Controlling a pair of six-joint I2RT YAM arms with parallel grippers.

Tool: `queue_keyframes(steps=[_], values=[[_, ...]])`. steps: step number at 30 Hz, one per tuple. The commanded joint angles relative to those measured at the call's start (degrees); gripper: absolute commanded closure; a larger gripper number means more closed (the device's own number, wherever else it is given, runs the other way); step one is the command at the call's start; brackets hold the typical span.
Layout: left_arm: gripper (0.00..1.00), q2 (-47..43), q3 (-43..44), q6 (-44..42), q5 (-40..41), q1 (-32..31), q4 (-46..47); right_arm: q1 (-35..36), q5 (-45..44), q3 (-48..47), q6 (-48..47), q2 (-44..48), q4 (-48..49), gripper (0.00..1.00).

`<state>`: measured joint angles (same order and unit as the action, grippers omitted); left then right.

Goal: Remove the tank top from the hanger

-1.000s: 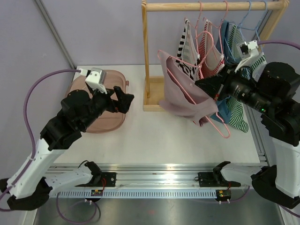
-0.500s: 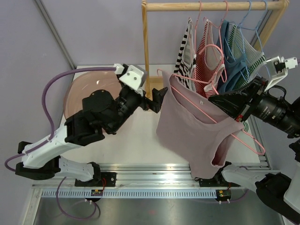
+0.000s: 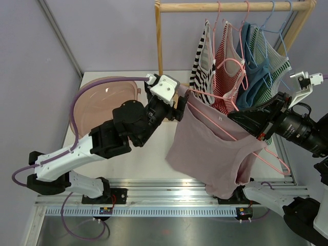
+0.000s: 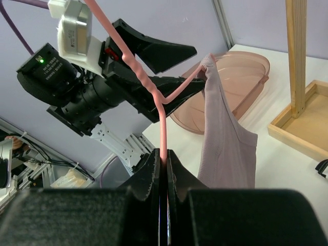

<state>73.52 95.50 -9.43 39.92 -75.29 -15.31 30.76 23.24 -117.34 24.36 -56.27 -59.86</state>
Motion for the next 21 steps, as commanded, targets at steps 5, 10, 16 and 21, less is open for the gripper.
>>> queue_keyframes(steps=[5,10,16,21], values=[[0.45,0.3,-2.3,3.3,0.2,4.3,3.5,0.3,-0.9,2.6,0.4,2.0,8.0,1.0],[0.85,-1.1,-3.9,5.8,0.9,6.9,2.8,0.3,-3.0,6.0,-0.7,3.1,8.5,1.0],[1.0,-2.8,-5.0,13.8,7.6,12.4,-1.2,0.4,2.6,16.7,-4.8,7.3,11.0,1.0],[1.0,-3.9,-5.2,25.7,8.3,21.4,-8.8,0.3,7.7,24.1,-6.5,11.4,15.1,1.0]])
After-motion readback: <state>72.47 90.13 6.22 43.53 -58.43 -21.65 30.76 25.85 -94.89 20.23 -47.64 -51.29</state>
